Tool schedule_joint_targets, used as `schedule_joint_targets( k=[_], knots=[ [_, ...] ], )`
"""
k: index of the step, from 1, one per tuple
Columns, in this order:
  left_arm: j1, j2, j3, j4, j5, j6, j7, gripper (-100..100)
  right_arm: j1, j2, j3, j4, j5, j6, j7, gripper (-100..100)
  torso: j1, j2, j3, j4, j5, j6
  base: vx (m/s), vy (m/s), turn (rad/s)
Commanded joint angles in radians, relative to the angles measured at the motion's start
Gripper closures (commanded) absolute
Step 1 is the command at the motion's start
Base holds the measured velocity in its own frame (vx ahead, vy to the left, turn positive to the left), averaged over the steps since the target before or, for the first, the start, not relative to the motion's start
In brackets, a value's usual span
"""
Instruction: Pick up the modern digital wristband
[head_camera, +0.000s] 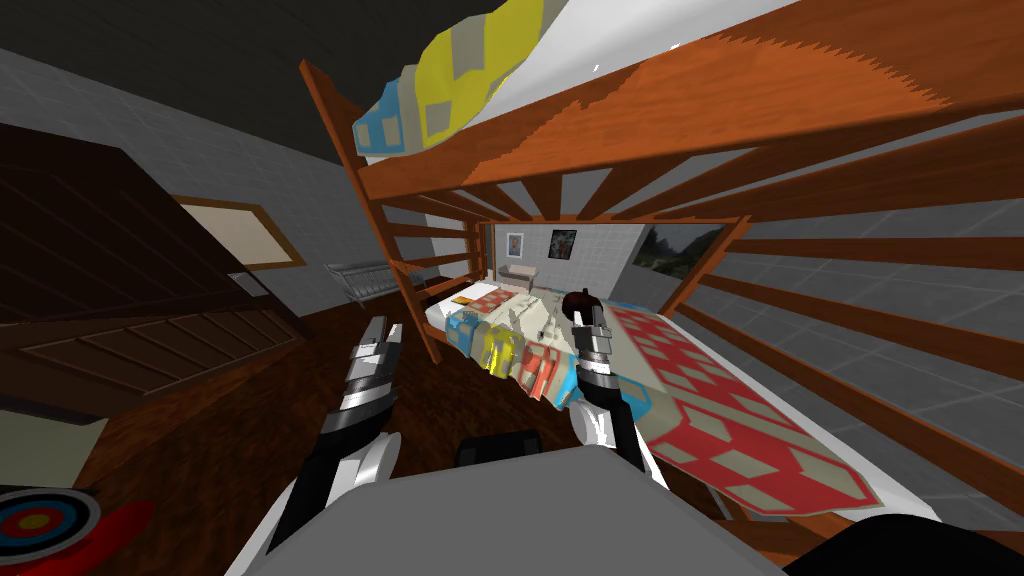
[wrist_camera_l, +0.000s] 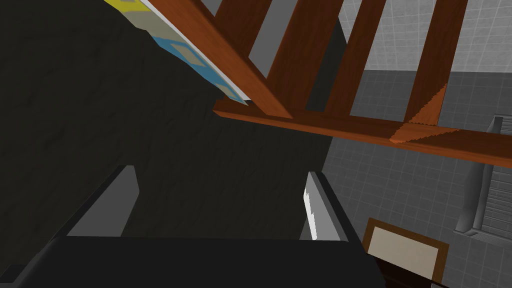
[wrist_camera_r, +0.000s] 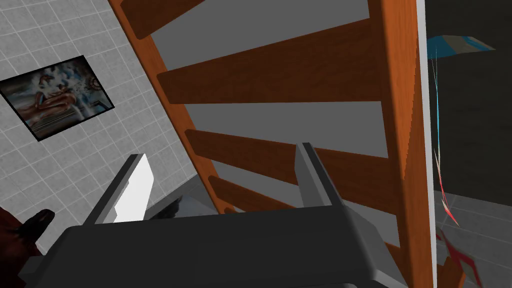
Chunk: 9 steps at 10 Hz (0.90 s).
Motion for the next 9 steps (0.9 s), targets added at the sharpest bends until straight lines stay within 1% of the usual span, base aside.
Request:
schedule_joint_targets(
  k=[1,3,5,6,7,9],
  knots=[
    [0.0,0.0,0.0,0.0,0.0,0.0,0.0,0,-0.006,-0.041,0.0,0.008,-0.008,0.012,-0.015,-100,0.0,0.0,0.0,0.0,0.0,0.0,0.0,0.0,0.0],
    [0.0,0.0,0.0,0.0,0.0,0.0,0.0,0,-0.019,-0.095,-0.001,0.026,-0.026,0.041,-0.051,-100,-0.001,-0.001,0.0,0.0,0.0,0.0,0.014,-0.001,-0.017],
    [0.0,0.0,0.0,0.0,0.0,0.0,0.0,0,-0.039,-0.137,-0.003,0.051,-0.054,0.083,-0.105,-100,0.0,-0.001,-0.001,0.0,0.0,0.0,0.022,0.001,-0.02],
    [0.0,0.0,0.0,0.0,0.0,0.0,0.0,0,-0.05,-0.153,-0.004,0.065,-0.071,0.109,-0.131,-100,0.0,-0.002,-0.001,0.0,0.0,0.0,0.027,0.001,-0.03],
    [0.0,0.0,0.0,0.0,0.0,0.0,0.0,0,-0.05,-0.153,-0.004,0.065,-0.071,0.109,-0.138,-100,0.0,-0.002,-0.001,0.0,0.0,0.0,0.02,0.003,-0.006],
    [0.0,0.0,0.0,0.0,0.0,0.0,0.0,0,-0.077,-0.179,-0.005,0.096,-0.111,0.168,-0.203,-100,0.0,-0.002,-0.001,0.0,0.0,0.0,0.023,0.004,-0.025]
  ],
)
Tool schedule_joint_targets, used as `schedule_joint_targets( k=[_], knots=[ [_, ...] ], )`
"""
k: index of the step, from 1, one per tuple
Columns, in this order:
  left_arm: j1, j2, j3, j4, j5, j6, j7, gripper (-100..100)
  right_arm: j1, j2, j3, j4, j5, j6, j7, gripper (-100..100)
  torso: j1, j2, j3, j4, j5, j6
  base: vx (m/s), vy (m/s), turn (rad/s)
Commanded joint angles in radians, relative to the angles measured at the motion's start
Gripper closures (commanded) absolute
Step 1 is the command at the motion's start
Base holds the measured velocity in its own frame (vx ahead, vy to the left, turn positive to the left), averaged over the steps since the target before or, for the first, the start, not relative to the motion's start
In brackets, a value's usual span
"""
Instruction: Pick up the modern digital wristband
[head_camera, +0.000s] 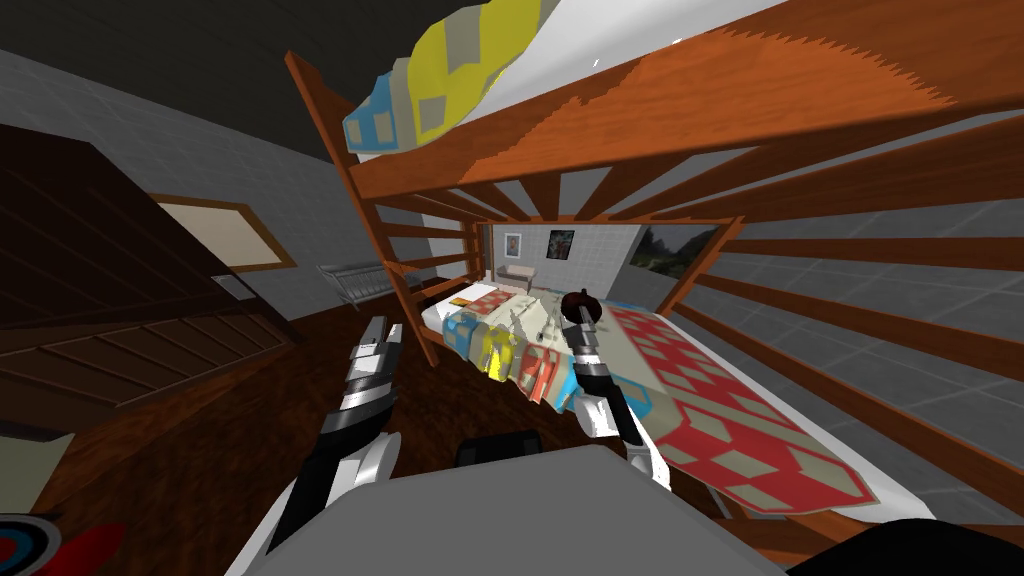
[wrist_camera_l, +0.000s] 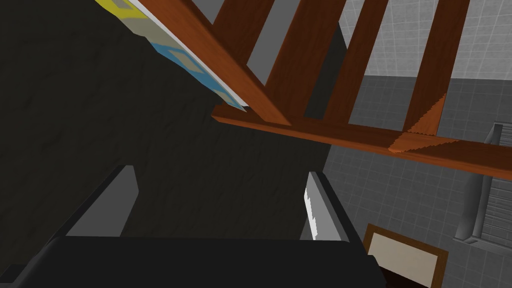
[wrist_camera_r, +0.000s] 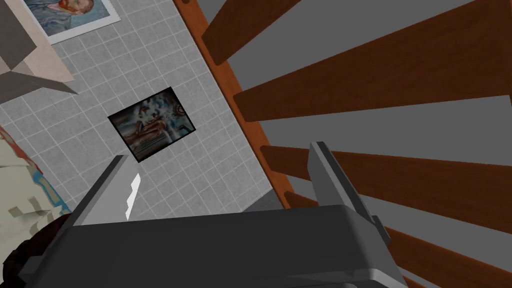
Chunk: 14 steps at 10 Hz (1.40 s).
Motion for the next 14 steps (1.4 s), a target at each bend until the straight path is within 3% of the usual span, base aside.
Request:
schedule_joint_targets(
  k=[1,5,6,7,8,9,10,11,12,13,14],
  knots=[
    [0.0,0.0,0.0,0.0,0.0,0.0,0.0,0,-0.003,-0.01,-0.001,0.007,-0.013,0.02,-0.035,-100,0.0,0.0,0.0,0.0,0.0,0.0,0.019,0.003,-0.013],
    [0.0,0.0,0.0,0.0,0.0,0.0,0.0,0,-0.05,-0.036,-0.004,0.06,-0.085,0.125,-0.156,-100,0.0,0.0,0.0,0.0,0.0,0.0,0.025,0.0,-0.024],
    [0.0,0.0,0.0,0.0,0.0,0.0,0.0,0,-0.05,-0.036,-0.004,0.06,-0.085,0.125,-0.172,-100,0.0,0.0,0.0,0.0,0.0,0.0,0.019,0.003,-0.015],
    [0.0,0.0,0.0,0.0,0.0,0.0,0.0,0,-0.067,-0.043,-0.006,0.078,-0.111,0.164,-0.21,-100,0.0,0.0,0.0,0.0,0.0,0.0,0.023,0.004,-0.036],
    [0.0,0.0,0.0,0.0,0.0,0.0,0.0,0,-0.067,-0.043,-0.006,0.078,-0.111,0.164,-0.223,-100,0.0,0.0,0.0,0.0,0.0,0.0,0.02,0.003,-0.013],
    [0.0,0.0,0.0,0.0,0.0,0.0,0.0,0,-0.085,-0.049,-0.007,0.098,-0.139,0.204,-0.258,-100,0.0,0.0,0.0,0.0,0.0,0.0,0.024,0.003,-0.031],
    [0.0,0.0,0.0,0.0,0.0,0.0,0.0,0,-0.085,-0.049,-0.007,0.098,-0.139,0.204,-0.276,-100,0.0,0.0,0.0,0.0,0.0,0.0,0.02,0.004,-0.01],
    [0.0,0.0,0.0,0.0,0.0,0.0,0.0,0,-0.104,-0.055,-0.008,0.118,-0.167,0.245,-0.306,-100,0.0,0.0,0.0,0.0,0.0,0.0,0.025,0.005,-0.03],
    [0.0,0.0,0.0,0.0,0.0,0.0,0.0,0,-0.104,-0.055,-0.008,0.118,-0.167,0.245,-0.33,-100,0.0,0.0,0.0,0.0,0.0,0.0,0.023,0.005,-0.016],
    [0.0,0.0,0.0,0.0,0.0,0.0,0.0,0,-0.123,-0.061,-0.009,0.139,-0.197,0.288,-0.361,-100,0.0,0.0,0.0,0.0,0.0,0.0,0.023,0.0,-0.033],
    [0.0,0.0,0.0,0.0,0.0,0.0,0.0,0,-0.123,-0.061,-0.009,0.139,-0.197,0.288,-0.386,-100,0.0,0.0,0.0,0.0,0.0,0.0,0.02,0.0,-0.013]
  ],
)
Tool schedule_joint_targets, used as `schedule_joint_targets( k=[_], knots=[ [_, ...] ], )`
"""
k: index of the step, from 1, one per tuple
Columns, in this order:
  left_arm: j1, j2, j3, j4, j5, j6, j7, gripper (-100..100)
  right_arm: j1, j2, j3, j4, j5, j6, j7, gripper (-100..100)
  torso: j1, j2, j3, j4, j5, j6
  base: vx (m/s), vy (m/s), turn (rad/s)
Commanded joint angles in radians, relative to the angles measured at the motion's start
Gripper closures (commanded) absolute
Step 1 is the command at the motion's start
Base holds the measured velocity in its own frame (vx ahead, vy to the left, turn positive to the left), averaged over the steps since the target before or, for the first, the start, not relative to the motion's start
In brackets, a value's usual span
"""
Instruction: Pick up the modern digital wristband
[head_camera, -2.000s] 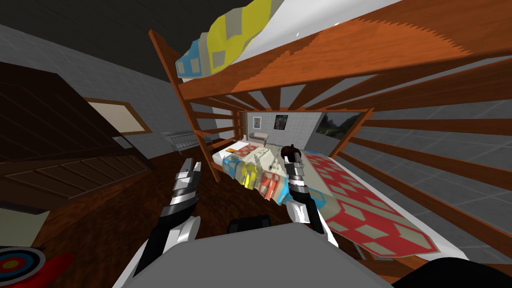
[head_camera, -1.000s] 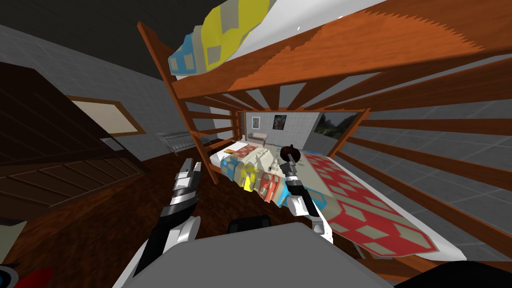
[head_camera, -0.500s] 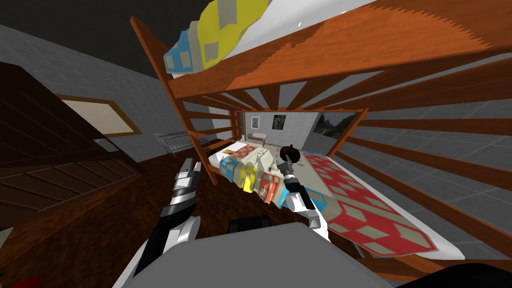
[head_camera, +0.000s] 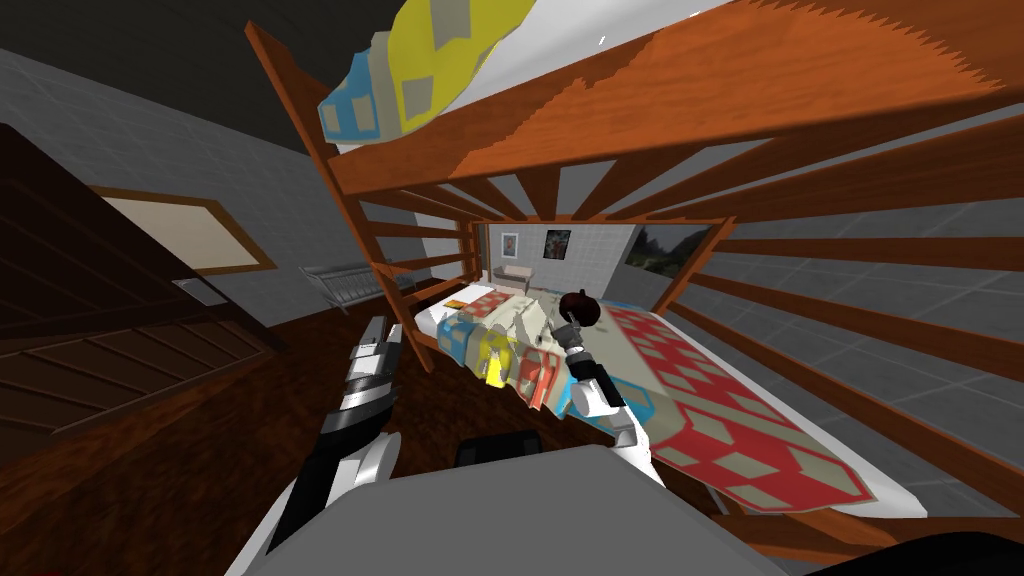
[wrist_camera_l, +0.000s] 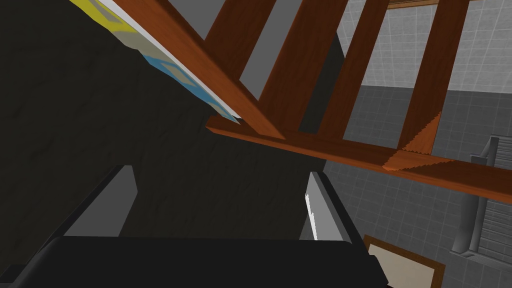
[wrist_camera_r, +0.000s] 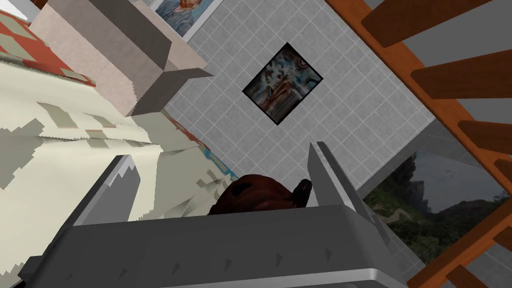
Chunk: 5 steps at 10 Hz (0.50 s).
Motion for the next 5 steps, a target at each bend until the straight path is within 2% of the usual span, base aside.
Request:
schedule_joint_targets(
  k=[1,2,3,4,5],
  knots=[
    [0.0,0.0,0.0,0.0,0.0,0.0,0.0,0,-0.019,-0.005,0.001,0.025,-0.033,0.048,-0.05,-100,0.0,0.0,0.0,0.0,0.0,0.0,0.027,0.0,-0.038],
    [0.0,0.0,0.0,0.0,0.0,0.0,0.0,0,-0.019,-0.005,0.001,0.025,-0.033,0.048,-0.076,-100,0.0,0.0,0.0,0.0,0.0,0.0,0.021,0.005,-0.012],
    [0.0,0.0,0.0,0.0,0.0,0.0,0.0,0,-0.039,-0.011,-0.001,0.048,-0.063,0.092,-0.105,-100,0.0,0.0,0.0,0.0,0.0,0.0,0.028,0.008,-0.025],
    [0.0,0.0,0.0,0.0,0.0,0.0,0.0,0,-0.039,-0.011,-0.001,0.048,-0.063,0.092,-0.132,-100,0.0,0.0,0.0,0.0,0.0,0.0,0.025,0.004,-0.02],
    [0.0,0.0,0.0,0.0,0.0,0.0,0.0,0,-0.06,-0.017,-0.002,0.073,-0.094,0.135,-0.16,-100,0.0,0.0,0.0,0.0,0.0,0.0,0.028,-0.001,-0.039]
  ],
)
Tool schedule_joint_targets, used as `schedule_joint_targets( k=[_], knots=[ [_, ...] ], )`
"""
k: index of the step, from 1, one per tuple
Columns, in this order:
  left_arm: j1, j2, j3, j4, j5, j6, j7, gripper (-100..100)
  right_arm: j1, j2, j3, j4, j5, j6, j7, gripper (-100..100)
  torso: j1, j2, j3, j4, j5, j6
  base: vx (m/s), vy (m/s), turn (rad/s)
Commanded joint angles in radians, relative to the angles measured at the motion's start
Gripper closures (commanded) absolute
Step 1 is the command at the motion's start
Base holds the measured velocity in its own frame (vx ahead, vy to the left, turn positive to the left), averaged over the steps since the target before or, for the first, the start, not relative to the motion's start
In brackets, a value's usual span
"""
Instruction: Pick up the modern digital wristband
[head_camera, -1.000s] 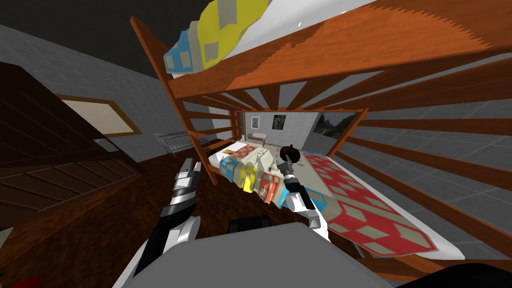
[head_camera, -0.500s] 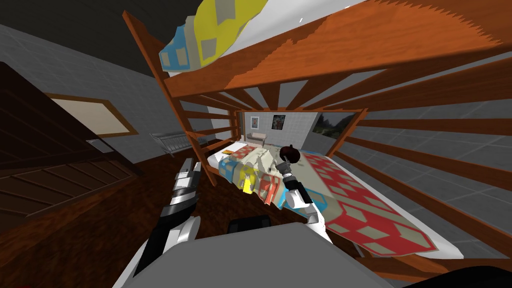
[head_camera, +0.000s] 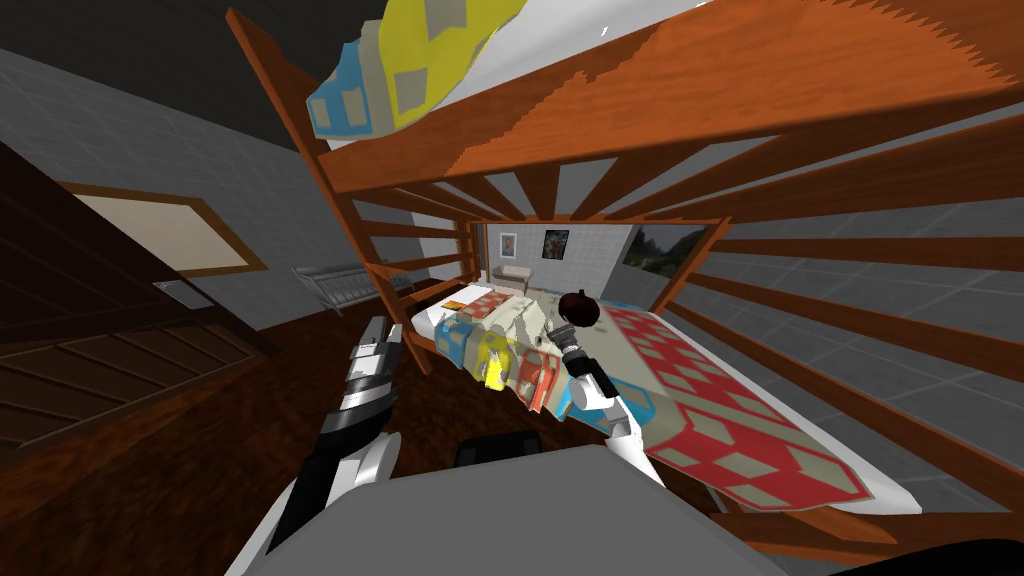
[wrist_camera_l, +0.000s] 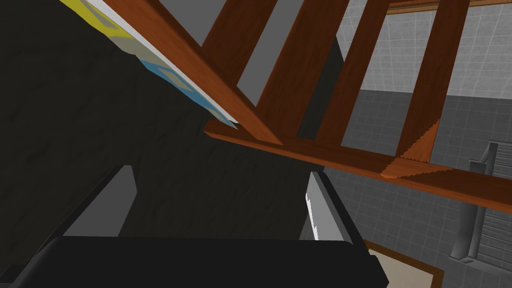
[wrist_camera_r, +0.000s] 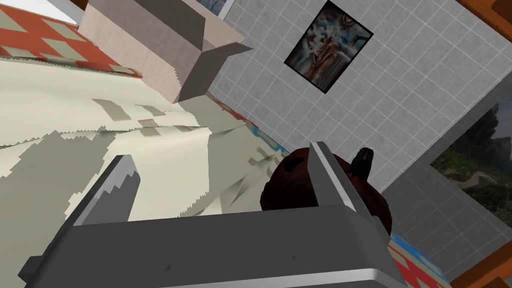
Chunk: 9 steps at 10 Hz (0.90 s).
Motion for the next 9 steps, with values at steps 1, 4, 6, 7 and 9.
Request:
schedule_joint_targets(
  k=[1,4,6,7,9],
  knots=[
    [0.0,0.0,0.0,0.0,0.0,0.0,0.0,0,-0.012,-0.003,-0.003,0.011,-0.016,0.031,-0.05,-100,0.0,0.0,0.0,0.0,0.0,0.0,0.023,0.002,-0.014],
    [0.0,0.0,0.0,0.0,0.0,0.0,0.0,0,-0.055,-0.017,-0.006,0.066,-0.078,0.118,-0.138,-100,0.001,0.0,0.0,0.0,0.0,0.0,0.026,0.008,-0.025],
    [0.0,0.0,0.0,0.0,0.0,0.0,0.0,0,-0.077,-0.024,-0.007,0.095,-0.109,0.154,-0.198,-100,0.0,0.0,0.0,0.0,0.0,0.0,0.026,0.001,-0.028],
    [0.0,0.0,0.0,0.0,0.0,0.0,0.0,0,-0.077,-0.024,-0.007,0.095,-0.109,0.173,-0.226,-100,0.0,0.0,0.0,0.0,0.0,0.0,0.023,0.004,-0.013],
    [0.0,0.0,0.0,0.0,0.0,0.0,0.0,0,-0.1,-0.032,-0.008,0.127,-0.14,0.219,-0.274,-100,0.0,0.001,0.001,0.0,0.0,0.0,0.014,0.002,-0.018]
  ],
)
